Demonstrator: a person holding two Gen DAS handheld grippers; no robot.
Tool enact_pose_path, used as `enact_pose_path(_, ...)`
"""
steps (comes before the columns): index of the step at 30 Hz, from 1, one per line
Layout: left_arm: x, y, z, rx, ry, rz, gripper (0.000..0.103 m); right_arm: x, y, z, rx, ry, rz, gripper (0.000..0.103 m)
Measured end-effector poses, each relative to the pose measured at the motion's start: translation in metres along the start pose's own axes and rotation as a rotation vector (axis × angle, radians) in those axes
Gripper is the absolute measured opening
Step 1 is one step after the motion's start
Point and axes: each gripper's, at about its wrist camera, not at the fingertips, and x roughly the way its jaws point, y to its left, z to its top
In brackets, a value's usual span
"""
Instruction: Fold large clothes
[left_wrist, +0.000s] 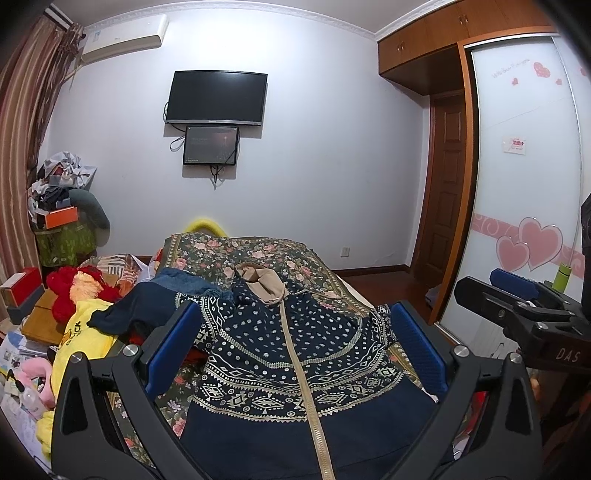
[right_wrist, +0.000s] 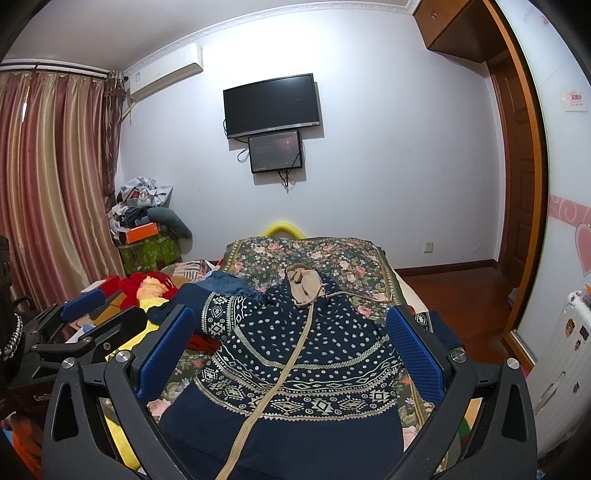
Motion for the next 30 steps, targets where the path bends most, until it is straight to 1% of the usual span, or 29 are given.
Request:
enact_pose_path(9,0.021,0.014,0.001,-0.012,0.033,0.008,0.103,0.022,-0.004,0.0,0.002,0.046,-0.004,0.103)
enact_pose_path(14,0.042,0.027,0.002,-0.026,0.06,0.028,0.103,0.046,-0.006,-0.001,0.002,0.09,-0.01,0.103)
enact_pose_path(17,0.058,0.041,0.003,-0.047,0.069,0.055,0.103,0.066,-0.01,-0.001,0.005,0.12,-0.021,0.103)
enact_pose_path(21,0.083,0.067,0.005,-0.043,0.069,0.114,0.103,0.095,-0.017,0.0,0.003,0.158,-0.051,0.103)
enact_pose_path(25,0.113,0.101,0.009,-0.033,0.085,0.191,0.103,0.119,-0.023,0.004,-0.006,0.171,-0.071,0.103)
enact_pose_path(28,0.137,0.131,0.008,-0.052,0.111,0.2,0.103,0.134,-0.024,0.01,-0.017,0.151,-0.067,0.103)
enact_pose_path(30,0.153,0.151,0.007,-0.052,0.136,0.211,0.103,0.145,-0.025,0.017,-0.034,0.141,-0.082,0.103)
